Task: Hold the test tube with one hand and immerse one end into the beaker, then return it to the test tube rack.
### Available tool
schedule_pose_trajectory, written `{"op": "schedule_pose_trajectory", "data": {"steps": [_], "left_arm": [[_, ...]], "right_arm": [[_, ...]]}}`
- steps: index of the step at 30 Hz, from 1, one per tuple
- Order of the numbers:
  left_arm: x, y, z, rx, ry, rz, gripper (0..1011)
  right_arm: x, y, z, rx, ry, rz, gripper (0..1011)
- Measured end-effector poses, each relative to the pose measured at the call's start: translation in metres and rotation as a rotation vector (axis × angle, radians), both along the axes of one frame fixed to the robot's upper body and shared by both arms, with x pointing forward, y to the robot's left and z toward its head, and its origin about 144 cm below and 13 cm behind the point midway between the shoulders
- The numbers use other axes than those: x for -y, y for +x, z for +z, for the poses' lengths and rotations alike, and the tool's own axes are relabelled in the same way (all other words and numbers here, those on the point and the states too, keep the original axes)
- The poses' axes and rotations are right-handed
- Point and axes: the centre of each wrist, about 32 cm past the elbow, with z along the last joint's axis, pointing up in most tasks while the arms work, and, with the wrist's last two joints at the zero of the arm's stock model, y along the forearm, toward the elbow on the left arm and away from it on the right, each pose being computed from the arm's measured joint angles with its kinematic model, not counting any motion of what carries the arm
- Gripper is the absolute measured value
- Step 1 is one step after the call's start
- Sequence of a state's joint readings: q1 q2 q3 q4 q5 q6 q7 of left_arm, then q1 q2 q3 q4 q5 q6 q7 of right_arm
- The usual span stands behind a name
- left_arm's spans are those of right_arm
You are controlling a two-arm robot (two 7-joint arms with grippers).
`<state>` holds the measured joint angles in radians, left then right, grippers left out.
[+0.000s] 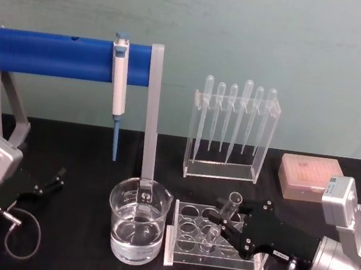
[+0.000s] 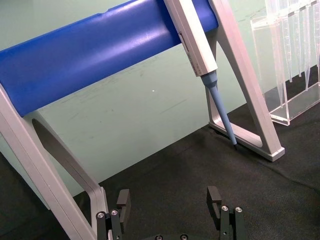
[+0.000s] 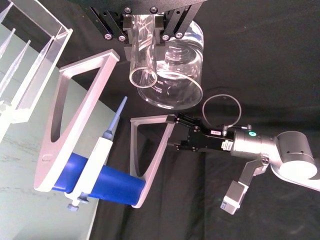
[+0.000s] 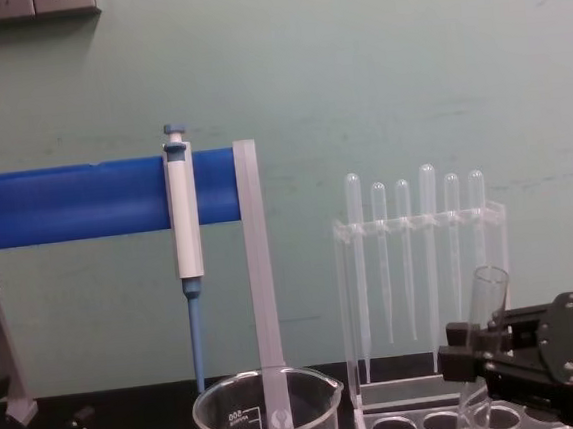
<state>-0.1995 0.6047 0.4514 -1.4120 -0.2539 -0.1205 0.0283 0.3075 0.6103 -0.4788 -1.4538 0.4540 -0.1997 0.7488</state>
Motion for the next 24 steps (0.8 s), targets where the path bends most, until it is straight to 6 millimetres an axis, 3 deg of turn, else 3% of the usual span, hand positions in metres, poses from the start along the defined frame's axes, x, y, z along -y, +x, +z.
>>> {"op": "schedule_pose_trajectory", "data": {"steps": [19, 24], "left_arm": [[0.000, 0.000, 0.000, 0.000, 0.000, 0.000, 1000], [0.000, 0.000, 0.000, 0.000, 0.000, 0.000, 1000]], "right_arm": [[0.001, 0.000, -0.011, 0.011, -0.011, -0.014, 227], [0.001, 0.000, -0.011, 0.011, -0.011, -0.014, 366]]}}
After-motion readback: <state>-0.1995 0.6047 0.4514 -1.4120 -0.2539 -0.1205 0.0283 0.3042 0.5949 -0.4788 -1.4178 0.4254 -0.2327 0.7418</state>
